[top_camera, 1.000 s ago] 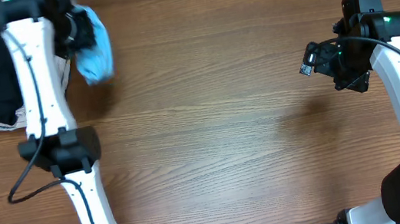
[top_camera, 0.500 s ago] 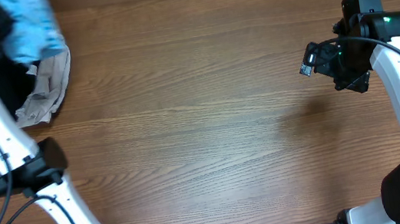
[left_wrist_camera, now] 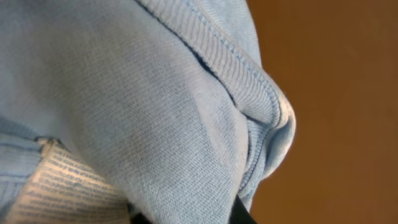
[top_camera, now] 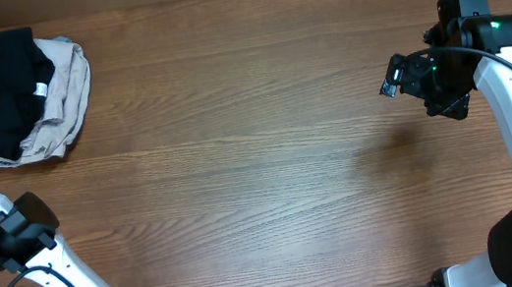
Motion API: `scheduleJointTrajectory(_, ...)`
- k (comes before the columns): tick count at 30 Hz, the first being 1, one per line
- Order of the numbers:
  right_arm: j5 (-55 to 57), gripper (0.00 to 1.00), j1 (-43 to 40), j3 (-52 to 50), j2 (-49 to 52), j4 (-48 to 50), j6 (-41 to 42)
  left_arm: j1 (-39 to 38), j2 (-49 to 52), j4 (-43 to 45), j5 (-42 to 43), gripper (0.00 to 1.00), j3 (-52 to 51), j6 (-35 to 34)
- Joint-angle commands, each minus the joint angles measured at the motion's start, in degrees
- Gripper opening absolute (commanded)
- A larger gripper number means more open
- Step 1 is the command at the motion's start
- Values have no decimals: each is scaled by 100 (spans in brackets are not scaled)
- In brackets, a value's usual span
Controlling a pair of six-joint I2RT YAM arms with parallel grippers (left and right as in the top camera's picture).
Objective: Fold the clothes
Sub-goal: 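Lower the light-blue T-shirt onto the stack and open the left gripper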
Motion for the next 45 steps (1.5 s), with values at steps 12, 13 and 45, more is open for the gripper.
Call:
scheduleJointTrajectory(12, -68, 100, 0, 76, -120, -4, -33, -74, -144, 1670, 487, 4, -1893, -1189)
scheduleJointTrajectory(13, -68, 100, 0, 76, -120, 2, -31, -74, -144, 1849, 664, 4, -1893, -1189)
scheduleJointTrajectory(45, -68, 100, 0, 76, -120, -9, -31, 319, -205, -330, 337, 4, -1864, 682)
